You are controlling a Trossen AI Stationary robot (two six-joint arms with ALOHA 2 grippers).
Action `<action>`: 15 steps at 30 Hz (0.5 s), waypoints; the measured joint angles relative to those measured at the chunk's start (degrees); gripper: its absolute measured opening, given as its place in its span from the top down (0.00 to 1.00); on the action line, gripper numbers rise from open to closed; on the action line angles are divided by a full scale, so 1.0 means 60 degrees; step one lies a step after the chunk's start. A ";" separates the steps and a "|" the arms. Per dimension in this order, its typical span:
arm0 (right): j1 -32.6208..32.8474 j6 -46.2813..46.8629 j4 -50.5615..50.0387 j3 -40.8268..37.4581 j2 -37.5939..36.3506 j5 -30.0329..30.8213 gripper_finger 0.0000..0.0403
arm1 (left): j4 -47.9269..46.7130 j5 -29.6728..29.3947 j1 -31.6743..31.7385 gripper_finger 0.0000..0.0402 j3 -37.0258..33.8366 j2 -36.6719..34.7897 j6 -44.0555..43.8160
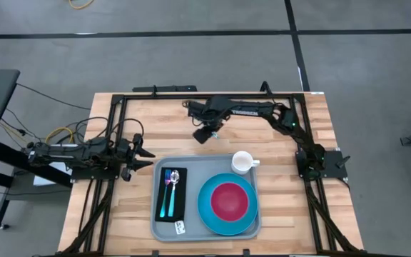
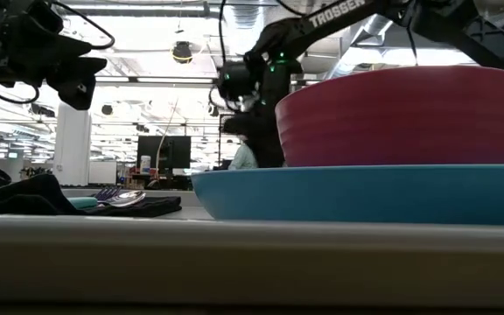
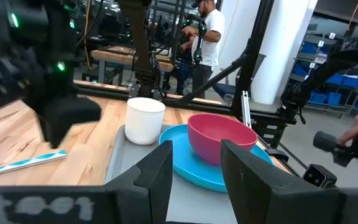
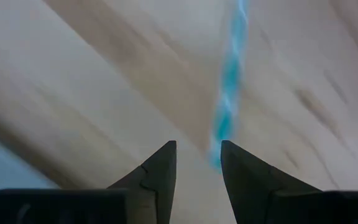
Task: Set up tray
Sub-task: Put the blue table knife on the black table napkin to the right of the blue spoon
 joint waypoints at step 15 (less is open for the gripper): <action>0.0011 -0.0942 0.0169 -0.0006 0.0270 0.0614 0.52 | 0.0004 0.0018 -0.0007 0.70 -0.0004 0.0015 -0.0177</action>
